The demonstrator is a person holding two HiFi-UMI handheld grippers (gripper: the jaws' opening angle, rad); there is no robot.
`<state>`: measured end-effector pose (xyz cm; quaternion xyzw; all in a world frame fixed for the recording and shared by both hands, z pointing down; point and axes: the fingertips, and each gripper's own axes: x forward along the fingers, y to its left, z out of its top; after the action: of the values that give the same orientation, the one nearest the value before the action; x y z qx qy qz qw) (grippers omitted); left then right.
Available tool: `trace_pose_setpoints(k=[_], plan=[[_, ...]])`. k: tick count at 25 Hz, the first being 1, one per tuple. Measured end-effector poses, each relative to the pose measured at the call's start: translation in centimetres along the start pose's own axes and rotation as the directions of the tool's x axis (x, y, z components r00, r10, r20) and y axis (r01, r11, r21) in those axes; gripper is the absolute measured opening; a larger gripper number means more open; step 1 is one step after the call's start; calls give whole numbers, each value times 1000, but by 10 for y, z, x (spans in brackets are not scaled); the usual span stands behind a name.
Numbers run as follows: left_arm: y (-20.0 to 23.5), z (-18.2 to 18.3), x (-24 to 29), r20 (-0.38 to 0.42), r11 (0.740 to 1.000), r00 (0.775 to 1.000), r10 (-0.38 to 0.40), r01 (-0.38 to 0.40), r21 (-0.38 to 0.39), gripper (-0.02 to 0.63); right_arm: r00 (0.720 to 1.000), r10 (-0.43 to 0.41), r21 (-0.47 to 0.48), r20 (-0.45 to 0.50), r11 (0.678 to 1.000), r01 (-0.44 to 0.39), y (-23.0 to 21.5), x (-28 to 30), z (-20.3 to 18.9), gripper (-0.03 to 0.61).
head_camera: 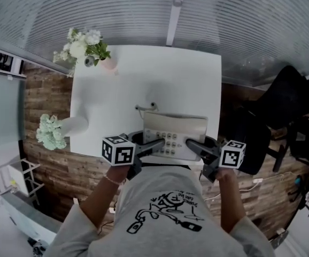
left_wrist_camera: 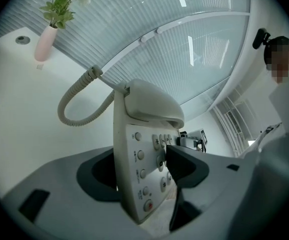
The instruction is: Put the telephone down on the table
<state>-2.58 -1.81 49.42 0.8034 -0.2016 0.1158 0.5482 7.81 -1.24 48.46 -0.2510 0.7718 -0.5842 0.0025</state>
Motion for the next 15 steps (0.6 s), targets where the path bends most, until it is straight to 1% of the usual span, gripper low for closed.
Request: trace_pose_setpoints(k=[3, 10, 15], plan=[[1, 0, -2, -4, 1000, 1000, -2, 2, 5, 277, 1000, -1, -4, 2, 1000, 1, 1, 1, -2, 272], [21, 5, 12, -16, 1000, 1000, -7, 7, -2, 276, 1000, -10, -12, 2, 1000, 10, -19, 10, 7, 272], [32, 10, 22, -19, 1000, 1000, -11, 11, -4, 278, 1000, -14, 7, 9, 1000, 14, -33, 13, 11, 272]])
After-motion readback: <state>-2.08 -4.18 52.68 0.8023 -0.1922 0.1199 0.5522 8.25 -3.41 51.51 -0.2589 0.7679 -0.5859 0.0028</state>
